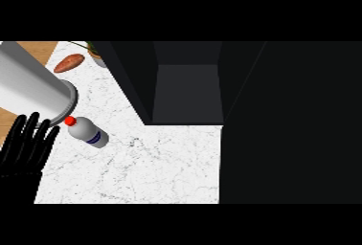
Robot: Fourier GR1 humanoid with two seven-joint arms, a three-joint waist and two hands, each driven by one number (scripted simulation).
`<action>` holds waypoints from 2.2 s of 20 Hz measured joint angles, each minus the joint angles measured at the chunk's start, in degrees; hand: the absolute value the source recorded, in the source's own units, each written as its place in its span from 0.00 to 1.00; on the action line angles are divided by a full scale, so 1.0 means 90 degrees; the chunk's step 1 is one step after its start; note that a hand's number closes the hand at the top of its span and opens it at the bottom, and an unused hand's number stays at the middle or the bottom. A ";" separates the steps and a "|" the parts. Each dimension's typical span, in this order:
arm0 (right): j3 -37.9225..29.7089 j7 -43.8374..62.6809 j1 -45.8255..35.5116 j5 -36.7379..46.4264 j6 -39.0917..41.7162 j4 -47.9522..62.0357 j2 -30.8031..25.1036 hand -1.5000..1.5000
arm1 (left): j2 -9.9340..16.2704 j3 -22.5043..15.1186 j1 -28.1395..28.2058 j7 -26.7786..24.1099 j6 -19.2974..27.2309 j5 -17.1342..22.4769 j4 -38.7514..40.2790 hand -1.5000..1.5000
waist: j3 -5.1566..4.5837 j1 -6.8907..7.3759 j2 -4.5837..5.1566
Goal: Pick up the bottled water, place it into the cabinet and close the cabinet
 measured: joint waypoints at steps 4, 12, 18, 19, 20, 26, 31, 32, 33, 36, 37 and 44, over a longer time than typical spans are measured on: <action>-0.0045 -0.0069 0.0101 0.0046 0.0089 -0.0059 0.0000 0.00 | -0.0073 0.0027 0.0441 -0.0299 -0.0293 0.0031 -0.0109 0.00 | 0.0000 0.0008 -0.0001; 0.0105 -0.0501 0.0314 0.0314 0.0262 0.0124 0.0120 0.00 | 0.0103 0.0665 0.0200 -0.0682 -0.0588 0.0331 0.0528 0.00 | -0.0001 -0.0005 0.0002; 0.0225 -0.0906 0.0622 0.0496 0.0479 0.0231 0.0119 0.00 | 0.0176 0.1021 0.0127 -0.1219 -0.0823 0.0213 0.1274 0.00 | -0.0001 -0.0015 0.0004; 0.0220 -0.0948 0.0605 0.0483 0.0505 0.0295 0.0124 0.00 | 0.0238 0.1117 0.0045 -0.1341 -0.0886 0.0207 0.1494 0.00 | -0.0001 -0.0016 0.0004; 0.0185 -0.0913 0.0536 0.0455 0.0493 0.0308 0.0110 0.00 | 0.0301 0.1180 -0.0089 -0.1468 -0.0930 0.0154 0.1755 0.00 | -0.0001 -0.0017 0.0007; 0.0272 -0.1073 0.0759 0.0564 0.0592 0.0257 0.0092 0.00 | 0.0520 0.1313 -0.0566 -0.1779 -0.0993 -0.0144 0.2564 0.00 | -0.0001 -0.0031 0.0006; 0.0123 -0.1021 0.0848 0.0350 0.0705 0.0128 -0.0020 0.00 | 0.0794 0.1500 -0.0985 -0.2250 -0.1211 -0.0318 0.3671 0.00 | -0.0002 -0.0040 0.0009; 0.0226 -0.1058 0.0903 0.0433 0.0693 0.0146 0.0021 0.00 | 0.0885 0.1559 -0.1101 -0.2326 -0.1272 -0.0317 0.3925 0.00 | -0.0002 -0.0044 0.0009; 0.0164 -0.1144 0.0909 0.0402 0.0750 0.0223 0.0004 0.00 | 0.0927 0.1579 -0.1199 -0.2480 -0.1323 -0.0373 0.4222 0.00 | -0.0002 -0.0047 0.0010; 0.0116 -0.1349 0.1011 0.0362 0.0899 0.0315 -0.0007 0.00 | 0.1083 0.1654 -0.1499 -0.2659 -0.1427 -0.0412 0.4947 0.00 | -0.0002 -0.0052 0.0010; 0.0246 -0.1410 0.1040 0.0502 0.0848 0.0333 0.0034 0.00 | 0.1103 0.1655 -0.1640 -0.2654 -0.1403 -0.0425 0.5148 0.00 | -0.0002 -0.0054 0.0010; 0.0349 -0.1414 0.1337 0.0465 0.0918 0.0089 0.0025 0.00 | 0.1385 0.1879 -0.2352 -0.3364 -0.1655 -0.0476 0.7129 0.00 | -0.0005 -0.0076 0.0016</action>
